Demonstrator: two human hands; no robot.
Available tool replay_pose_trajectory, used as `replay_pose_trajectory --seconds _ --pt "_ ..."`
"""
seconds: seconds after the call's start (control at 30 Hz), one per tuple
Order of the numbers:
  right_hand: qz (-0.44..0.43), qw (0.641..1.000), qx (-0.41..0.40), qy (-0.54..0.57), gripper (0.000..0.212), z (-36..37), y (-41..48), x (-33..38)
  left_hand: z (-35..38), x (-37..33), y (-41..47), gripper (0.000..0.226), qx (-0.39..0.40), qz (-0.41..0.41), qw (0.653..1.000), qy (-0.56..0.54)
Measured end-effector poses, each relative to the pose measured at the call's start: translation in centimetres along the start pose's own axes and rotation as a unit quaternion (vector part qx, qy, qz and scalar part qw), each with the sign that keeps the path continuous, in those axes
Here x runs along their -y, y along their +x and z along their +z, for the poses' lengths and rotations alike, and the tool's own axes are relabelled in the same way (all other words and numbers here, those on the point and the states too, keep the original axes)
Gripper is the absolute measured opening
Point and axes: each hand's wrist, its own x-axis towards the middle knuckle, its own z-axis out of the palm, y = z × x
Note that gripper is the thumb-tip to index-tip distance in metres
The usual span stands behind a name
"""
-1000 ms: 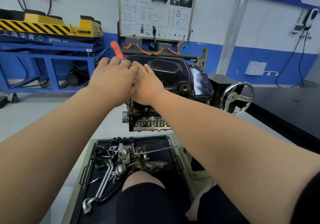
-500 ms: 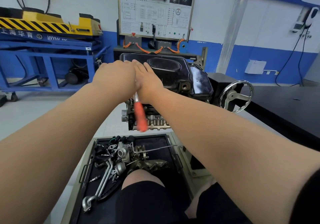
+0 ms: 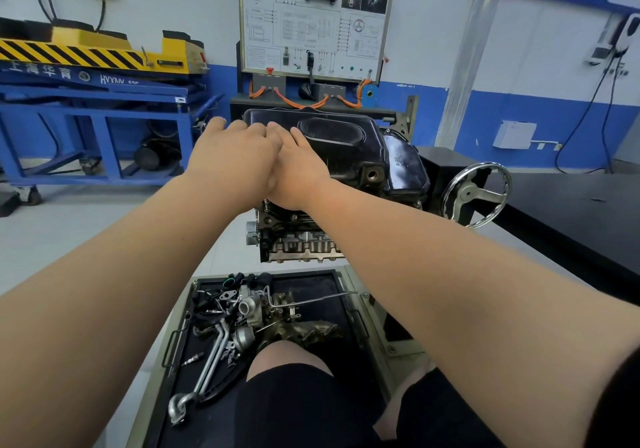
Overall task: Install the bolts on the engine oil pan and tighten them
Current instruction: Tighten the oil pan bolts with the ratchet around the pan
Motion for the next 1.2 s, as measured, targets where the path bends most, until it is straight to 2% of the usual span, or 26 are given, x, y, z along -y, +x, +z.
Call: replay_pose_trajectory --seconds 0.13,0.2,0.27,0.33,0.4,0.5,0.63,0.77,0.87,1.0,1.1,1.2 --pt "-0.002 1.0 0.002 0.0 0.075 0.1 0.1 -0.3 -0.4 -0.7 -0.2 0.039 0.031 -0.057 0.997 -0.031" --pt "0.002 1.0 0.003 -0.002 0.076 0.1 0.2 -0.2 -0.8 -1.0 0.0 0.031 0.049 -0.056 0.996 -0.05" --pt "0.009 1.0 0.005 0.001 0.072 0.2 0.2 0.1 -1.3 -1.1 0.2 0.038 0.066 -0.005 0.998 0.01" --pt "0.014 1.0 0.005 -0.015 0.069 0.4 0.1 0.3 -1.0 -1.1 0.0 0.052 0.036 0.071 0.993 0.085" --pt "0.012 0.999 0.001 -0.04 0.07 0.4 0.0 0.2 -0.8 -1.0 -0.5 0.064 0.019 0.089 0.992 0.093" --pt "0.007 1.0 -0.009 -0.028 0.076 0.2 -0.1 0.3 -0.2 -0.6 -0.8 0.073 0.036 0.023 0.998 0.046" --pt "0.001 1.0 -0.012 0.027 0.086 0.1 -0.2 0.2 -0.3 -0.9 -0.6 0.045 0.069 -0.029 0.997 0.02" --pt "0.002 1.0 -0.012 0.013 0.081 0.1 -0.3 0.0 -0.5 -2.0 -0.5 0.045 0.059 -0.121 0.99 -0.049" --pt "0.007 0.999 -0.026 0.045 0.078 0.0 -0.4 0.2 -0.3 -1.9 -0.6 0.031 0.076 -0.157 0.982 -0.075" --pt "0.009 0.997 -0.034 0.073 0.078 0.1 -0.4 0.0 -0.3 -1.1 -0.3 0.031 0.087 -0.047 0.995 -0.014" --pt "0.005 0.995 -0.034 0.097 0.082 0.1 -0.2 0.0 -0.4 0.1 -0.3 0.036 0.06 0.058 0.995 0.048" --pt "0.015 0.995 -0.03 0.091 0.078 0.2 -0.1 0.0 0.2 0.6 -0.7 0.04 0.01 0.085 0.995 0.05"
